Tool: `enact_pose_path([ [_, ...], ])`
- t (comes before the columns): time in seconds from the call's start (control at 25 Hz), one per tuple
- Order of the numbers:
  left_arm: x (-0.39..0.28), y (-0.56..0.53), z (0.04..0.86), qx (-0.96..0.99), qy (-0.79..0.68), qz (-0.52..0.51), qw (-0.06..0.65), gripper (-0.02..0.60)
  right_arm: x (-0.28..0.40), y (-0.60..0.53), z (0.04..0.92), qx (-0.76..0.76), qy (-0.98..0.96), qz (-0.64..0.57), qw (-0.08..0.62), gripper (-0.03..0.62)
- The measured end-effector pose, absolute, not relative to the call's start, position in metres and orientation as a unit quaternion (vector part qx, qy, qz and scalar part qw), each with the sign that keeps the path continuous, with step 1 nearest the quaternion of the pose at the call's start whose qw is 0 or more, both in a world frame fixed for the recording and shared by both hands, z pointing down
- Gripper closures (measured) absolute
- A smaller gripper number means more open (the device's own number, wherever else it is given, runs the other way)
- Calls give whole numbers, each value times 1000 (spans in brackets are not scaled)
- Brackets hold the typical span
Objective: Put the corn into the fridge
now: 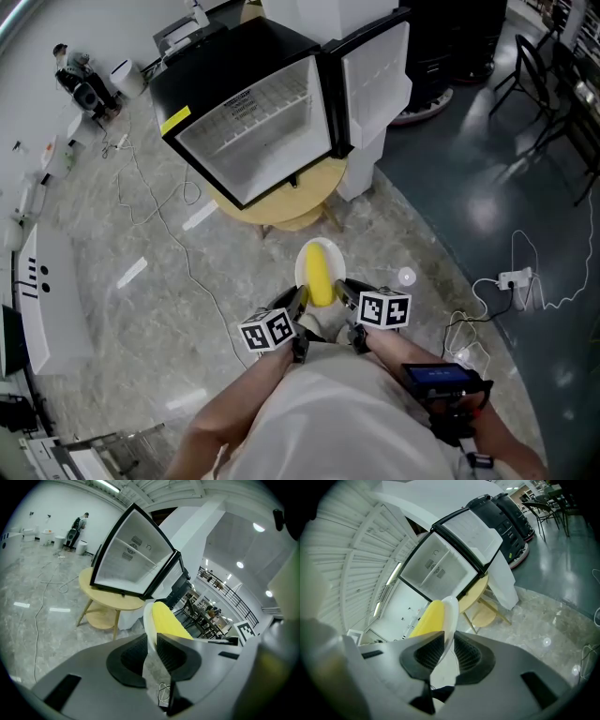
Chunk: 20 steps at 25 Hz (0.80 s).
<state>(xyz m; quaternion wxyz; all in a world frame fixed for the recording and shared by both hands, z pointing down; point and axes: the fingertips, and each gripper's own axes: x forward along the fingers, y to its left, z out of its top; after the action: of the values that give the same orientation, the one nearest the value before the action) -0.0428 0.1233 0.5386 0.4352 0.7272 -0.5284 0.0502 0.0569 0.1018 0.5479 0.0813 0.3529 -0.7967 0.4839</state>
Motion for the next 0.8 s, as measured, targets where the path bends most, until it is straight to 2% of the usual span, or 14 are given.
enact_pose_path([
  [0.8, -21, 80, 552, 742, -489, 60, 455, 517, 80, 68, 559, 393, -773, 491, 79, 542],
])
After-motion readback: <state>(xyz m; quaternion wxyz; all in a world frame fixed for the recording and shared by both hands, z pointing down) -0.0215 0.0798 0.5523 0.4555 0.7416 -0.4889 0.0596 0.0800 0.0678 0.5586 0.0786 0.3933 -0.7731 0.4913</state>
